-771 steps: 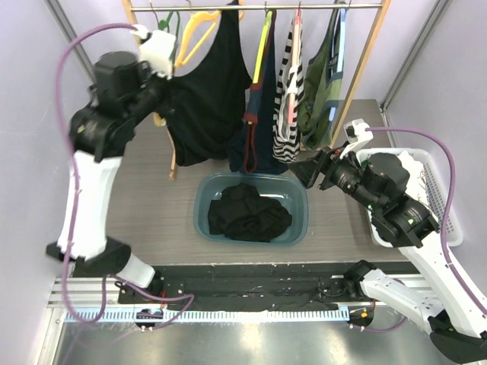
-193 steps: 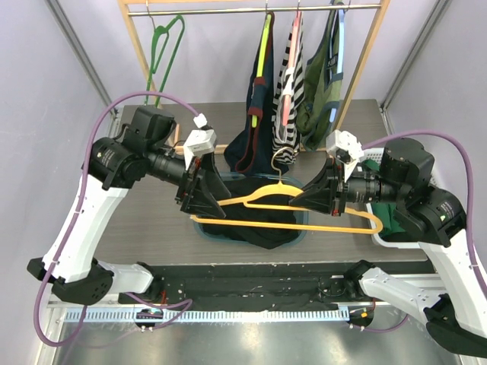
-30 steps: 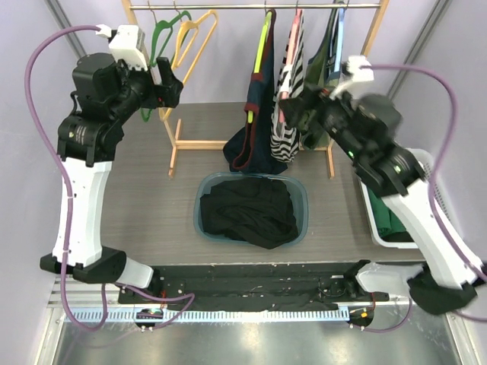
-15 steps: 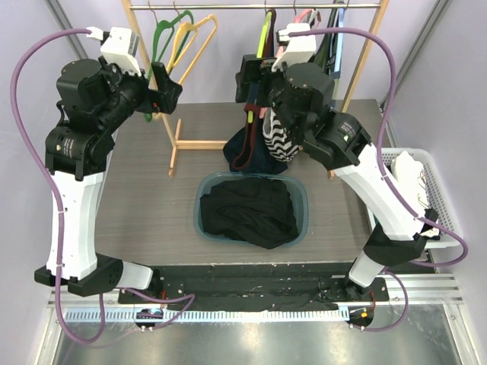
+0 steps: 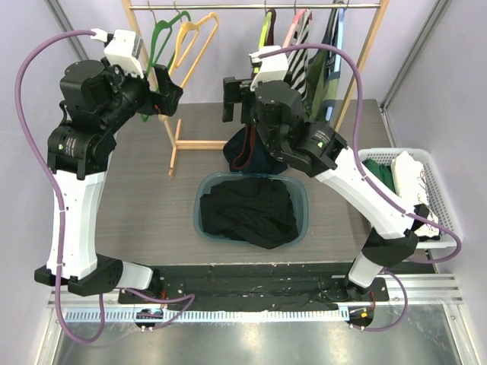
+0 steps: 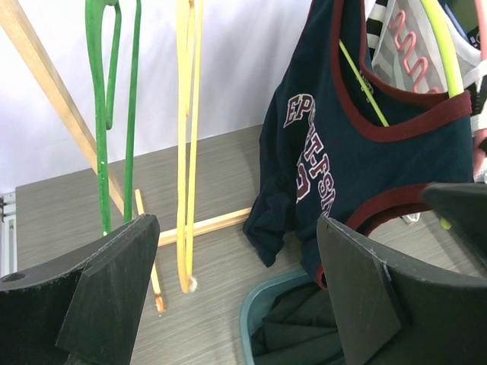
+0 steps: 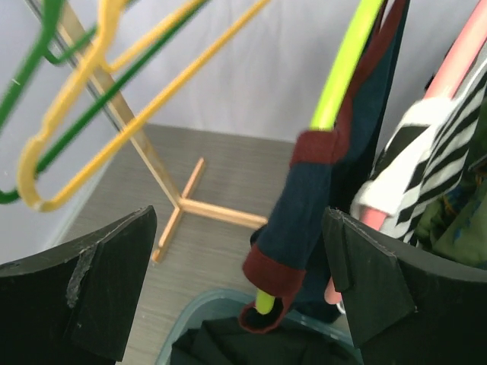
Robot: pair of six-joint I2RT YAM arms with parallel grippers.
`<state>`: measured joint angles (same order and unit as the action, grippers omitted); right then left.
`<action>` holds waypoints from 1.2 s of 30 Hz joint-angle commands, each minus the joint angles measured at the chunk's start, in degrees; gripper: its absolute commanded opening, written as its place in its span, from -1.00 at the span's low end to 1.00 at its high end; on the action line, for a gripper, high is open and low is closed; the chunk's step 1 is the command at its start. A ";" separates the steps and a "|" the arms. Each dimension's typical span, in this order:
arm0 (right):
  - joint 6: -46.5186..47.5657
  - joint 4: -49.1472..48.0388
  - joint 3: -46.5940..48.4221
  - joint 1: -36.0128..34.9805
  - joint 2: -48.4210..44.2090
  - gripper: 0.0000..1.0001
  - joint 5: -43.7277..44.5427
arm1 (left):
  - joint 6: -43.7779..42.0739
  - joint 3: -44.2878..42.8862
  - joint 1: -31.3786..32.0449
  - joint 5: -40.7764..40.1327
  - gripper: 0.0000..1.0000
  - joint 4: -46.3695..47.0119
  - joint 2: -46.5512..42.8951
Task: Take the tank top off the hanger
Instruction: Pick up the hanger from the clothesline.
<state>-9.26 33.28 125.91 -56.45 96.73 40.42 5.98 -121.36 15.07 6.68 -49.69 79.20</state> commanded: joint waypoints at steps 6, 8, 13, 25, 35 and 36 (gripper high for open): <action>-9.81 -4.71 -17.62 9.59 -13.57 0.99 -5.80 | -0.35 -0.28 -0.22 0.71 0.79 1.70 -1.68; -9.55 -4.71 -19.29 9.95 -15.60 1.00 -5.71 | -0.35 -0.11 -0.22 0.71 0.79 1.70 -1.59; -8.76 -4.80 -20.70 10.57 -17.80 0.99 -5.53 | -0.09 0.07 -0.30 0.88 0.78 1.79 -1.50; -5.69 -0.42 -8.15 10.57 -7.88 0.99 -11.78 | -0.44 1.13 -0.48 0.79 0.77 1.79 -1.94; -2.44 1.44 -9.98 10.57 -8.31 0.45 -6.24 | -0.44 1.21 -0.48 1.23 0.77 1.44 -1.77; -1.74 1.44 -10.33 10.57 -8.40 0.36 -6.15 | -0.35 1.13 -0.39 1.41 0.77 1.35 -1.77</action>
<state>-13.32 35.29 115.74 -45.89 90.74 31.31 5.74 -120.14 14.96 6.76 -49.74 78.74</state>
